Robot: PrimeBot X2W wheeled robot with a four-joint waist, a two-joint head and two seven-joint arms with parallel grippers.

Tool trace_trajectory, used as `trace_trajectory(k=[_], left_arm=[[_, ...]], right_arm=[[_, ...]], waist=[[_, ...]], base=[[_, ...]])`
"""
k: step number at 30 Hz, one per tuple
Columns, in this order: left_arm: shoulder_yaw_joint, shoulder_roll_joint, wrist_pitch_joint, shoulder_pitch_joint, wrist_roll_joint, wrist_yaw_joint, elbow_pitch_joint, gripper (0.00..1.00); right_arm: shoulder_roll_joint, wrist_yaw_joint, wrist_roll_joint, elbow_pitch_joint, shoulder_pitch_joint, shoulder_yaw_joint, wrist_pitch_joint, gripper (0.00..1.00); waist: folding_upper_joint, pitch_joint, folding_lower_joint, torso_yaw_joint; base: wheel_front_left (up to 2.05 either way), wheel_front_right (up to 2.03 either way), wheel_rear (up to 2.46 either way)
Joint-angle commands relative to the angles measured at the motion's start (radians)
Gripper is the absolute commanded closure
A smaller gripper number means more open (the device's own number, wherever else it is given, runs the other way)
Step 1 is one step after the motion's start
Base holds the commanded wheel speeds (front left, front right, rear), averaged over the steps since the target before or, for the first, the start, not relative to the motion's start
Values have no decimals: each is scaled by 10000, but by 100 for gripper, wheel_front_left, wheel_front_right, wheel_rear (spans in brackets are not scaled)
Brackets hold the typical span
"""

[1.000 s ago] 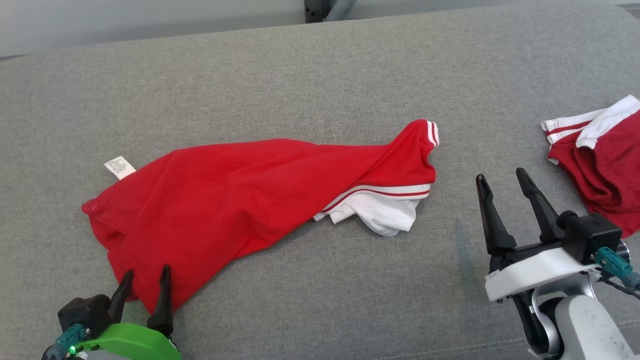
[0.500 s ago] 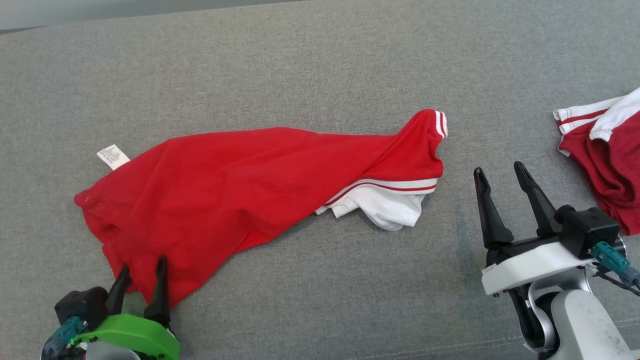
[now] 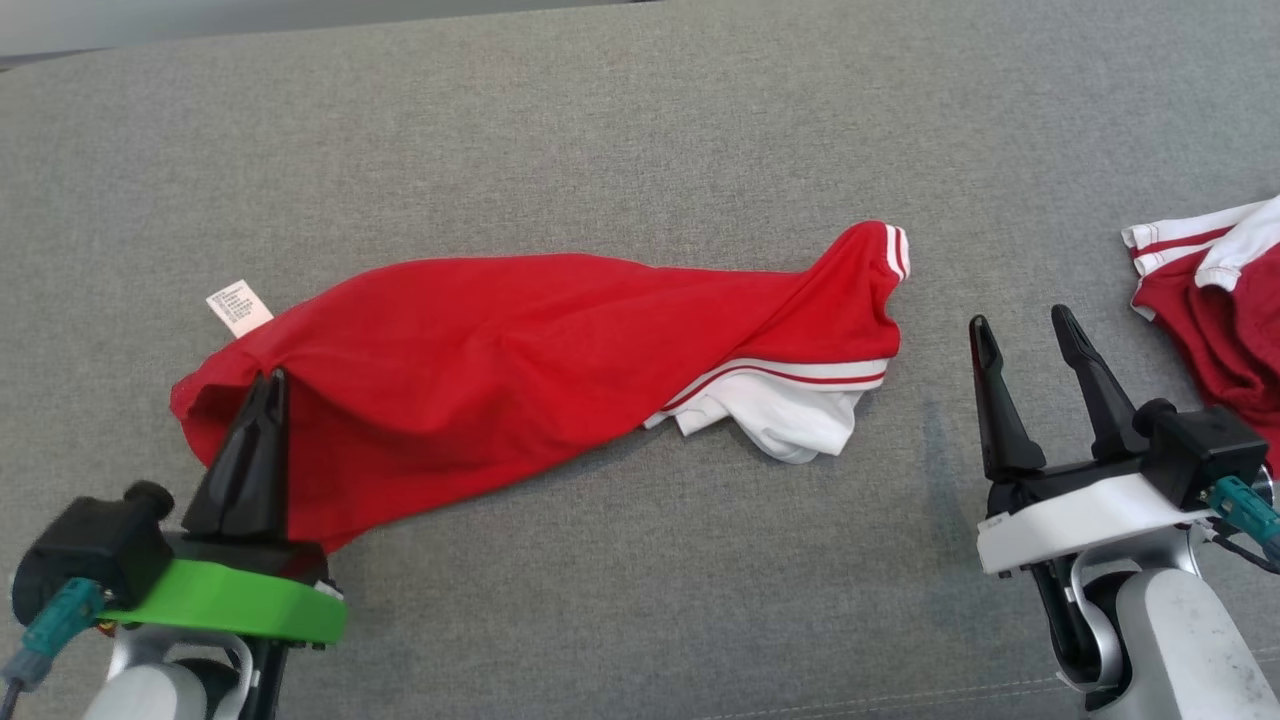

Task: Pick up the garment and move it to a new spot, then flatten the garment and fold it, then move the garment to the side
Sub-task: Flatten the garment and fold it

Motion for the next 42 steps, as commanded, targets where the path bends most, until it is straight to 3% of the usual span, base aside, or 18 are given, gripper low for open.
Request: trace_trajectory(k=[1, 5, 10, 19, 27, 28, 29, 30, 36, 42], left_arm=[[100, 153, 99, -291, 35, 66, -250, 100], [396, 495, 535, -840, 19, 192, -824, 100], [777, 764, 753, -1956, -124, 207, -339, 100], [1506, 1162, 480, -4018, -389, 39, 2191, 100], [1520, 1136, -154, -5165, -534, -453, 4554, 100], [1473, 1101, -193, -5251, -550, -525, 4809, 89], [1426, 1067, -227, -5313, -561, -583, 5017, 29], [1383, 1024, -304, -5359, -544, -625, 5195, 0], [1289, 761, -870, -4845, -289, -557, 5718, 0], [1500, 492, -1130, -3964, -31, -260, 5166, 0]], right_arm=[[6, -4, -73, -67, -135, -5, -62, 0], [98, -4, -72, -200, -270, 8, -80, 0], [216, -4, -7, -195, -479, 20, -189, 0], [398, -4, 108, 64, -910, 168, -486, 0], [489, -4, 139, 377, -1183, 237, -738, 0], [493, -4, 127, 412, -1208, 243, -758, 0], [497, -4, 118, 450, -1223, 247, -760, 0], [499, -4, 106, 494, -1227, 246, -779, 0], [469, -4, 29, 673, -1177, 246, -798, 0], [312, -4, 3, 773, -950, 280, -699, 0]], waist=[[0, 58, 0, -62], [0, 284, 0, -363], [0, 732, 0, -861], [0, 1677, 0, -1690], [0, 2005, 0, -1840], [0, 2007, 0, -1825], [0, 1994, 0, -1805], [0, 1961, 0, -1770], [0, 1528, 0, -1472], [0, 1007, 0, -1122]], base=[[0, 0, 0], [0, 0, 0], [0, 0, 0], [0, 0, 0], [0, 0, 0], [0, 0, 0], [0, 0, 0], [0, 0, 0], [0, 0, 0], [0, 0, 0]])
